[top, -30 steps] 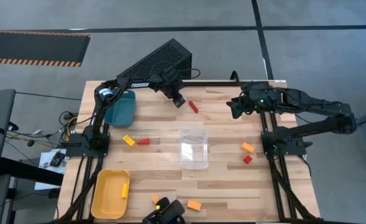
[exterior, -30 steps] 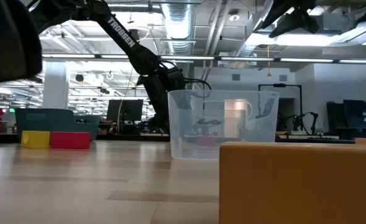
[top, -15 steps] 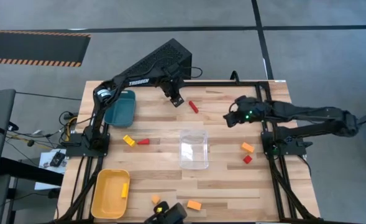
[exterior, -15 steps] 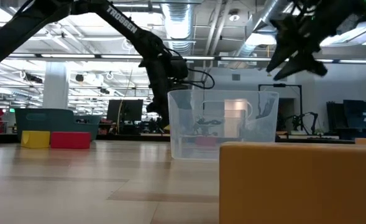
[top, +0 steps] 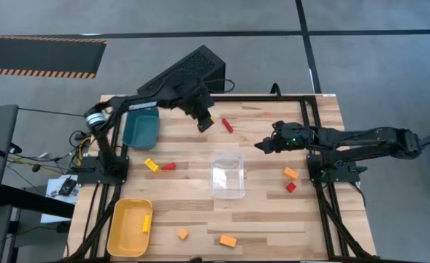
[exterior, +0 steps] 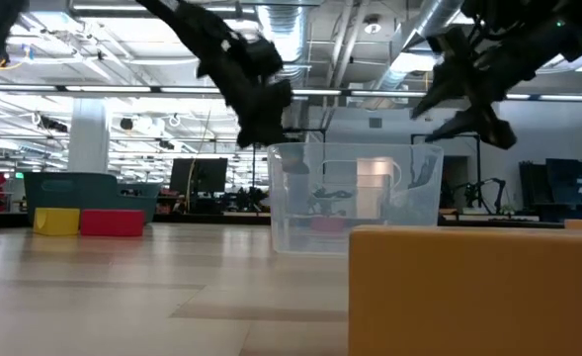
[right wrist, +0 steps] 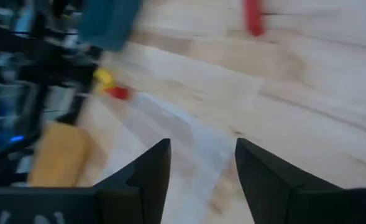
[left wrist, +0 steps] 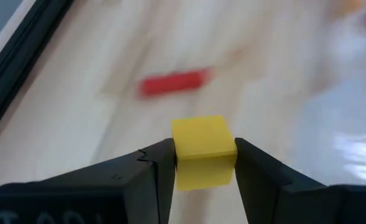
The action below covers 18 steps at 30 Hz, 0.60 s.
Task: Sort & place blocks by color
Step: Put the top yellow block into the yellow bin
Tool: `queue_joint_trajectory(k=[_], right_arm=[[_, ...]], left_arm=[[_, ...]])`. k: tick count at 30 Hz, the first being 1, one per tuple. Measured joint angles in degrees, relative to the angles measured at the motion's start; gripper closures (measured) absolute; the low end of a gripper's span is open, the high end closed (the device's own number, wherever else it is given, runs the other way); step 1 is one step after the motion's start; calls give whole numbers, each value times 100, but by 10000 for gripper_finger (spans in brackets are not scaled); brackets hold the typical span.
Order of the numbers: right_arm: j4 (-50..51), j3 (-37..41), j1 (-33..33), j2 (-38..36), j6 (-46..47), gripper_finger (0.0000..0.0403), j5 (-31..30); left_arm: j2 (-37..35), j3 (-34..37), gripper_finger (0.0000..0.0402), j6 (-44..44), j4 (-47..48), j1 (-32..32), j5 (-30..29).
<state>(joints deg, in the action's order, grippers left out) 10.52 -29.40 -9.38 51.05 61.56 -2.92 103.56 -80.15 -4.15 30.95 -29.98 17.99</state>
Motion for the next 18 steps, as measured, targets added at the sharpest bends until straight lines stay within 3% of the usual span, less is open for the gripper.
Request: queue_joint_trajectory(k=[6,9,13,18], right_arm=[[-2155,316,-416,308,74,149,1211],[-3193,309,-529,714,-350,143,1757],[-4290,53,-483,1343,-1167,149,1906],[-4019,-744,-174,1882,-3184,163,1839]], left_arm=[[-1344,932,286,-204,-1048,533,484],[-1768,1101,285,51,-1384,759,553],[-1966,1143,278,1061,-1631,952,757],[-1918,1151,276,2894,-1597,1041,1592]])
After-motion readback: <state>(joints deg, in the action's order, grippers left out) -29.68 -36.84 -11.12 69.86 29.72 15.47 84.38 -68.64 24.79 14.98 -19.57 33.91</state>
